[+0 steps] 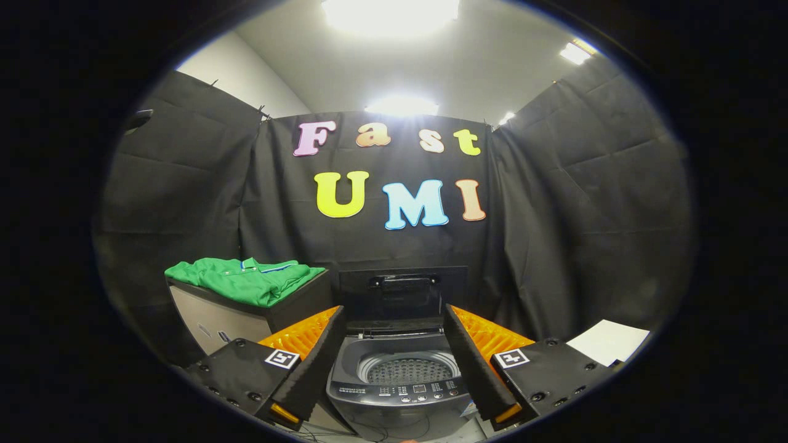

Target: Put the clothes into the washing machine and then close the washing machine lid.

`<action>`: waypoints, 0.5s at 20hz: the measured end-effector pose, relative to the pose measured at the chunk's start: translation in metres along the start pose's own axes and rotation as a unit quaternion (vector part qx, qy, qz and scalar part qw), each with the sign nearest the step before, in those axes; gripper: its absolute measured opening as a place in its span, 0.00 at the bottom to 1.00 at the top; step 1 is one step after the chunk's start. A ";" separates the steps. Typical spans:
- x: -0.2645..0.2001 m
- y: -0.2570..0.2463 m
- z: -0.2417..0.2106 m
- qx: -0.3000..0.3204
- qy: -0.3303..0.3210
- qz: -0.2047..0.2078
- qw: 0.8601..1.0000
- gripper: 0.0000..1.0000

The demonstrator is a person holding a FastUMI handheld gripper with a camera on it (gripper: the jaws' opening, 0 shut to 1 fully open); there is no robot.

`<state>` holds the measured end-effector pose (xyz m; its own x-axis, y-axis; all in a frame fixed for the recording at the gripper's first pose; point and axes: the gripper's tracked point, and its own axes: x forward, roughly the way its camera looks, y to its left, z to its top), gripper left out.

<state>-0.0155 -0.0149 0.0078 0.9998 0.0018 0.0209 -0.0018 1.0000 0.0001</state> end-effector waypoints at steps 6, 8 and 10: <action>-0.001 -0.001 0.003 -0.007 0.000 0.008 1.000 0.99; 0.001 -0.001 0.006 -0.010 0.001 0.015 1.000 0.99; 0.003 -0.001 0.008 -0.004 0.005 0.020 1.000 0.99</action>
<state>-0.0132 -0.0162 0.0157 0.9990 0.0425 0.0111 -0.0424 0.9991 -0.0089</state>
